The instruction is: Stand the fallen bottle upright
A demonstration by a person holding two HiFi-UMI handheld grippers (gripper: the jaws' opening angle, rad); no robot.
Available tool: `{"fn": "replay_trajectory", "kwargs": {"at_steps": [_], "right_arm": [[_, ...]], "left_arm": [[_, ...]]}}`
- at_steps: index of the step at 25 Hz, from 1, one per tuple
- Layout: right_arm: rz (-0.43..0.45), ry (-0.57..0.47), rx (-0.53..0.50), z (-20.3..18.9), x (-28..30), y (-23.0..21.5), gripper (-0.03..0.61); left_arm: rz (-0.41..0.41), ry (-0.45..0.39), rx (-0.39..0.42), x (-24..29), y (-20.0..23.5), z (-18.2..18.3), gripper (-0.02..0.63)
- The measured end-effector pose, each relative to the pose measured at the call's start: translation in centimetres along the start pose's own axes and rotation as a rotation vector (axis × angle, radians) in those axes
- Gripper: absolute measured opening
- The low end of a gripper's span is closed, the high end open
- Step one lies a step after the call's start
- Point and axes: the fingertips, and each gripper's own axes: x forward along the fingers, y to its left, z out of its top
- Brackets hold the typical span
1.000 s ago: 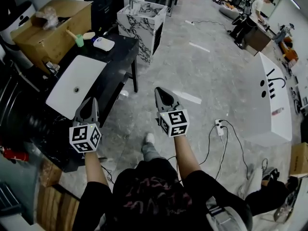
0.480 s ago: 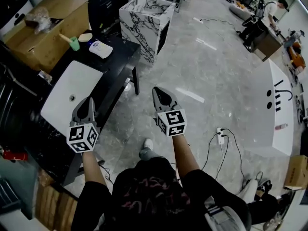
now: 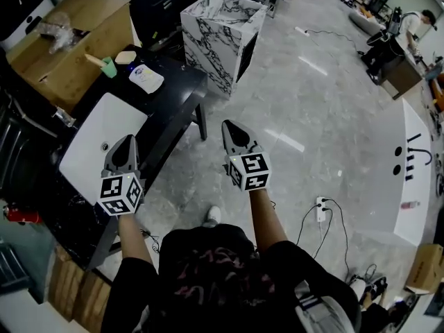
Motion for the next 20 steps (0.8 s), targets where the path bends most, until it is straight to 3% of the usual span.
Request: {"fn": "replay_trajectory", "kwargs": {"at_steps": [20], "right_arm": [[0.073,0.026,-0.035,0.0,10.2,-0.5,0.014]], "left_arm": [[0.052,-0.016,-0.038,7.3,5.3,0.7,0.015]]}}
